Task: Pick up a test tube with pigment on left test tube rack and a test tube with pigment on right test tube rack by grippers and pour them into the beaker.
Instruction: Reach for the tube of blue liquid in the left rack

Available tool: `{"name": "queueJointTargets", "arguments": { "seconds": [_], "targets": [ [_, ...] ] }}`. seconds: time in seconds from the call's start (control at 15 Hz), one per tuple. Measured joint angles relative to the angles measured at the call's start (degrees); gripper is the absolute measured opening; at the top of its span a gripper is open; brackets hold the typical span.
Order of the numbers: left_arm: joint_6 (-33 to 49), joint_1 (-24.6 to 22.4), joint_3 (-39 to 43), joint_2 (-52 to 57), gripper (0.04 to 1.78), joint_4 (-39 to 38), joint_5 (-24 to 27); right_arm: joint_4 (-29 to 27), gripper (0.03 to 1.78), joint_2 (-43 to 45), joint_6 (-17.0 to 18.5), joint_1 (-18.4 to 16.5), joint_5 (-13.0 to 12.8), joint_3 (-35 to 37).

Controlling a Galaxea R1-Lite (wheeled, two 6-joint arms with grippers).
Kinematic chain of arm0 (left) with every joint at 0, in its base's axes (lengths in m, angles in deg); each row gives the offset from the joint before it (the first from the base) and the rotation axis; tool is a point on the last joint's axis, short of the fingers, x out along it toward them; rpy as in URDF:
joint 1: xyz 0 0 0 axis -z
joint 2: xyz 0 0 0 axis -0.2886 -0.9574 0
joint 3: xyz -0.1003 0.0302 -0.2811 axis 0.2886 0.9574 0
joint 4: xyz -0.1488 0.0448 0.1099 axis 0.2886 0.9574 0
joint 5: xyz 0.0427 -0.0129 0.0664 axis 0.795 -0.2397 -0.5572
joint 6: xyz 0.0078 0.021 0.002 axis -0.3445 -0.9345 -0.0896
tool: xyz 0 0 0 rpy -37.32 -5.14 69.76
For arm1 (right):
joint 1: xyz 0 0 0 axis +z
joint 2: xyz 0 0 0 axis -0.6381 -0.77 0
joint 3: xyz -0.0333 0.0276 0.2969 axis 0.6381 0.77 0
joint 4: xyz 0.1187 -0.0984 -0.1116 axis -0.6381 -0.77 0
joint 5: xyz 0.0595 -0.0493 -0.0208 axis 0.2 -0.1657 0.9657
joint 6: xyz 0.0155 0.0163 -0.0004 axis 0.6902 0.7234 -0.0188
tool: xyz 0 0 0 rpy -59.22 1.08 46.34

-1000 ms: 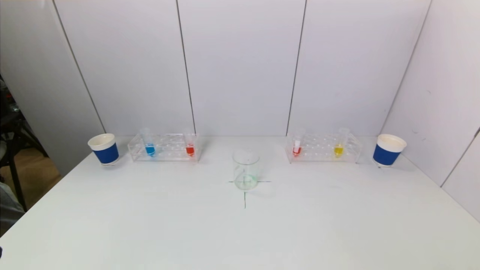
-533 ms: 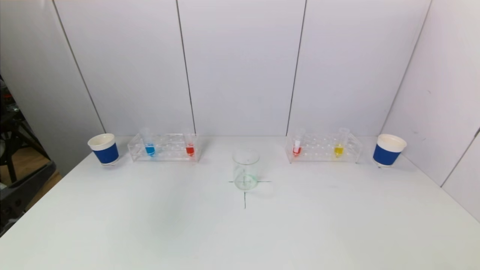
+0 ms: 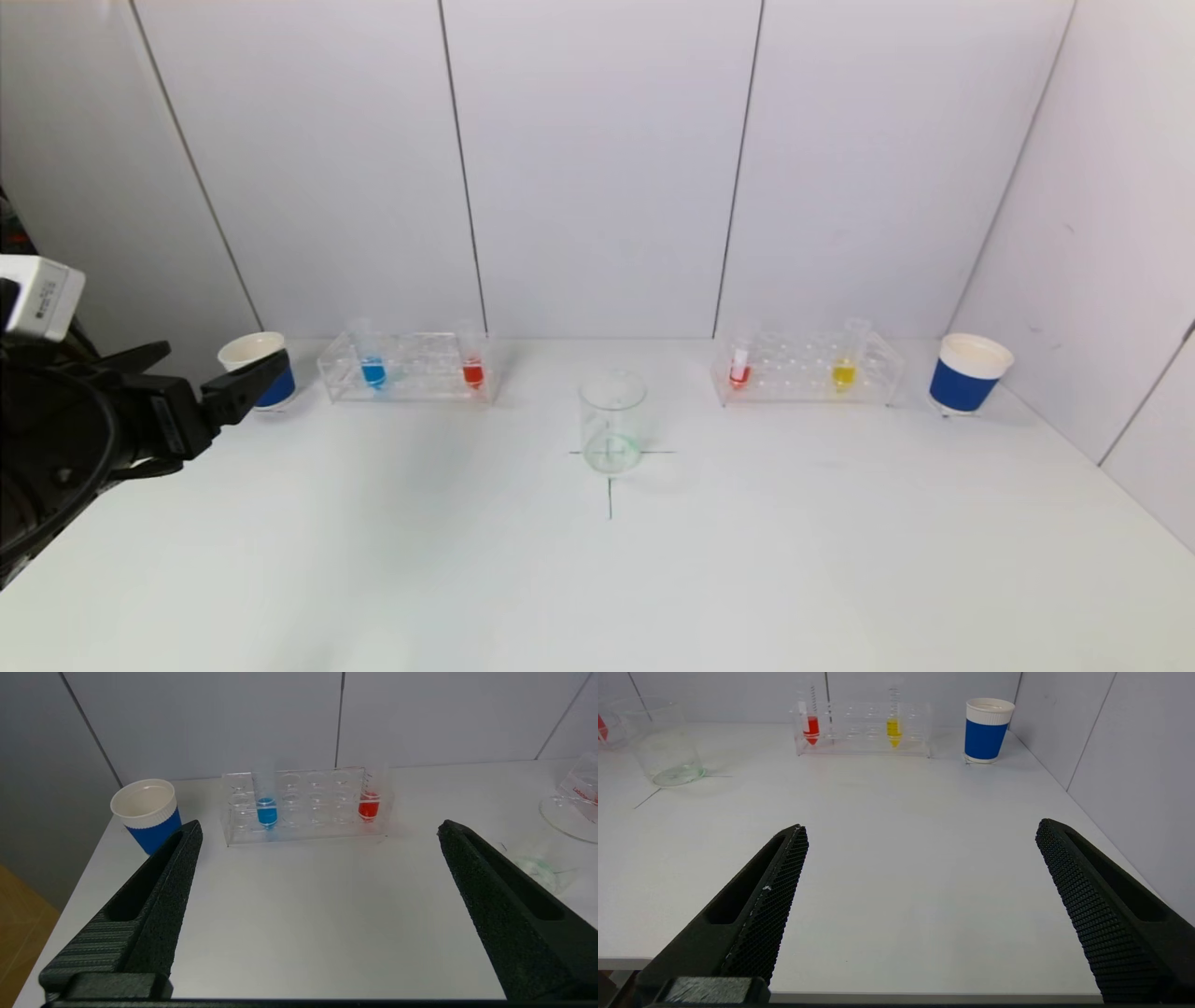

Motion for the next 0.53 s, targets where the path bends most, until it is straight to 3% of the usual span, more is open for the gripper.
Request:
{"name": "queueJointTargets", "arguments": {
  "seconds": [0.53],
  "targets": [
    [0.3, -5.2, -1.7, -28.9, 1.76, -30.1, 5.1, 0.0, 1.77, 0.0, 0.0, 0.0, 0.0, 0.0]
  ]
}}
